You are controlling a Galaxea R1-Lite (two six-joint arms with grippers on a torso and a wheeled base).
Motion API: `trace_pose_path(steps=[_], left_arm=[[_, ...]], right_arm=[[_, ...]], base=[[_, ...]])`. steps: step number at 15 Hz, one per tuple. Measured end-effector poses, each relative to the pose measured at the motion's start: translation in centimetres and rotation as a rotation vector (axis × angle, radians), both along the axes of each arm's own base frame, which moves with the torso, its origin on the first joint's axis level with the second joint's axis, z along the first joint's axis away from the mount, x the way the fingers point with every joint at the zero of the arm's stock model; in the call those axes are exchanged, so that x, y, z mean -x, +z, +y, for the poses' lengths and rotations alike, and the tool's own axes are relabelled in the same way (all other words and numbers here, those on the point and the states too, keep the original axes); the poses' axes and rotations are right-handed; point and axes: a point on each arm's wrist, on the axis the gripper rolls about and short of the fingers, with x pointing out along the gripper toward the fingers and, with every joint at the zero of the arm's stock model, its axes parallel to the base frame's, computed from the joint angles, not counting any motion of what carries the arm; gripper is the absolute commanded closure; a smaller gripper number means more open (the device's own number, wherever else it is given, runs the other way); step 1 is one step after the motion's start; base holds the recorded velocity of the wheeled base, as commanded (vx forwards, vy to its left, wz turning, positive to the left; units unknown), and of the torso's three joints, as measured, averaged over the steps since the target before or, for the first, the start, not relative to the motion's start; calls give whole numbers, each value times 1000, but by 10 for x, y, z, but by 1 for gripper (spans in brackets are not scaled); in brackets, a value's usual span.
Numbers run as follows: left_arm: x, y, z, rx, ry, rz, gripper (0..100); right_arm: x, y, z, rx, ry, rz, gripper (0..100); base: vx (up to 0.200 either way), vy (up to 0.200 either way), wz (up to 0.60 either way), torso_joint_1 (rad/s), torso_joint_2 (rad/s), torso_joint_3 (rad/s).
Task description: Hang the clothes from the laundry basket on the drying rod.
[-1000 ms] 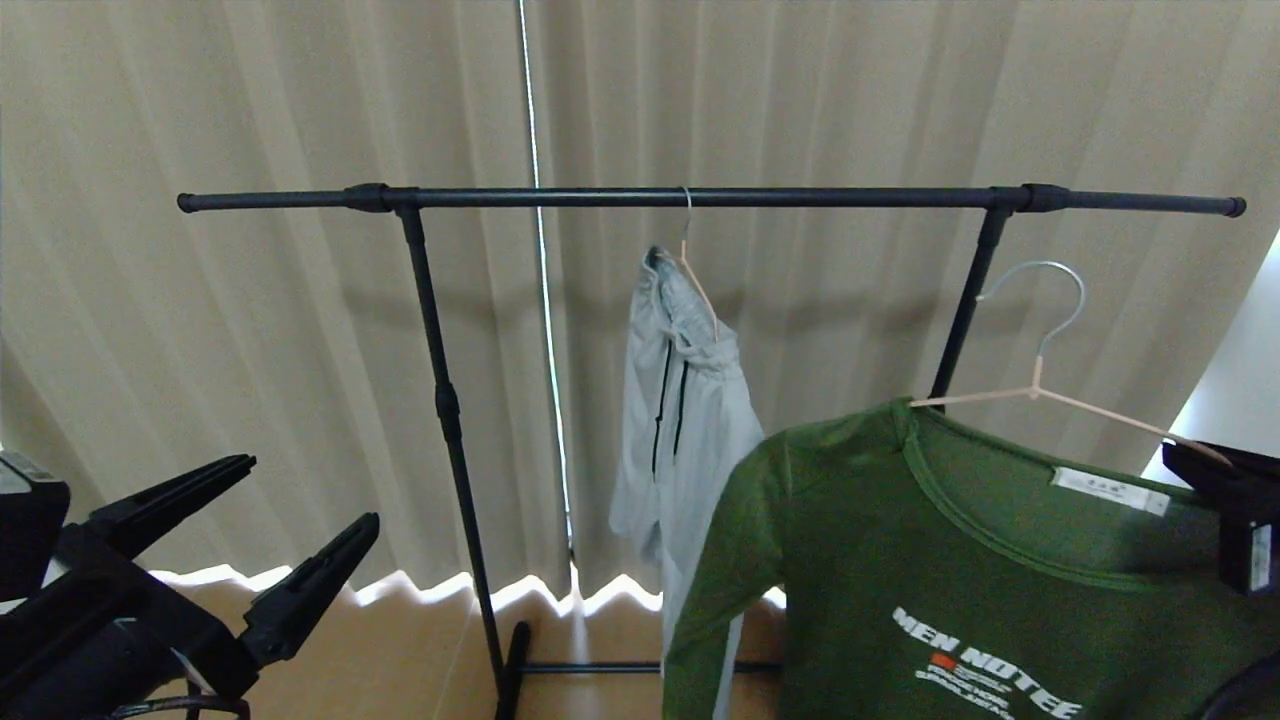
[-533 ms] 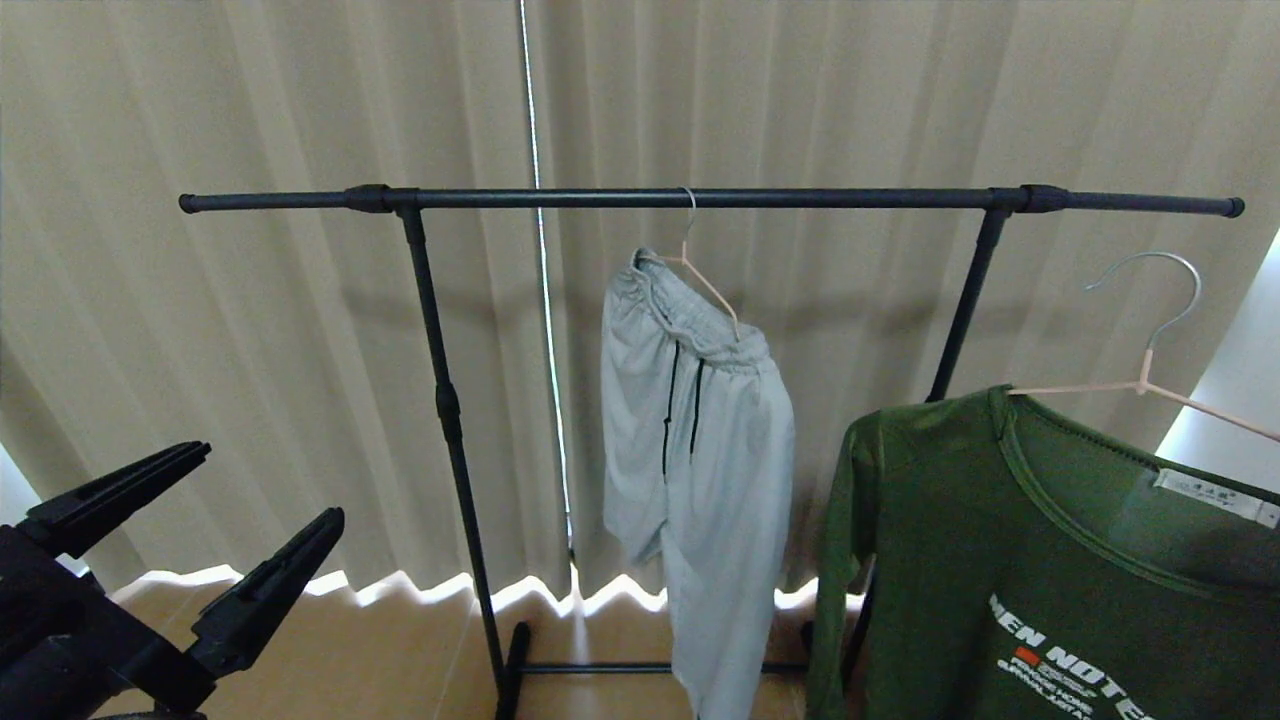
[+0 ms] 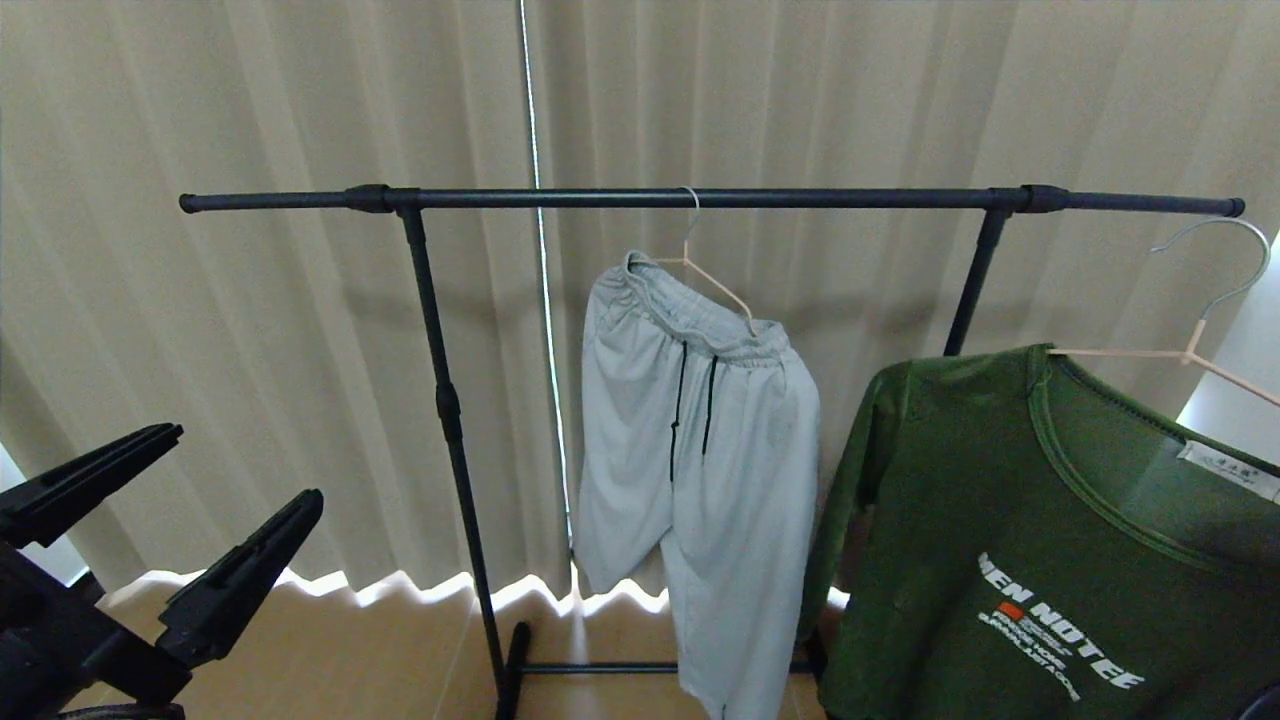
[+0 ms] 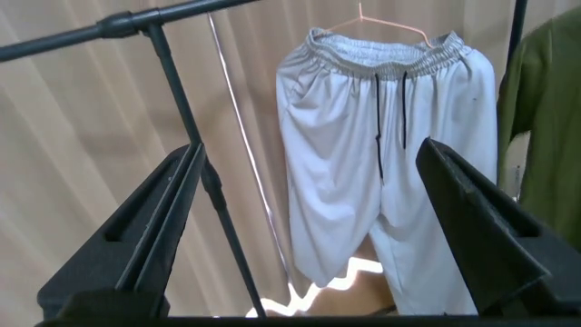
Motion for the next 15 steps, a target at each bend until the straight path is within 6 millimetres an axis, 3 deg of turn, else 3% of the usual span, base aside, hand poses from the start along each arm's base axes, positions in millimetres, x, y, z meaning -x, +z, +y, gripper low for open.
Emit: trace_pose_path(steps=[8, 15], left_arm=[[-10, -3, 0, 5, 30, 42, 0], [-17, -6, 0, 18, 47, 78, 0]], right_arm=[[13, 3, 2, 6, 10, -63, 100], [14, 1, 2, 5, 14, -57, 100]], base=[[0, 0, 0, 0, 0, 0], [200, 0, 0, 3, 1, 3]])
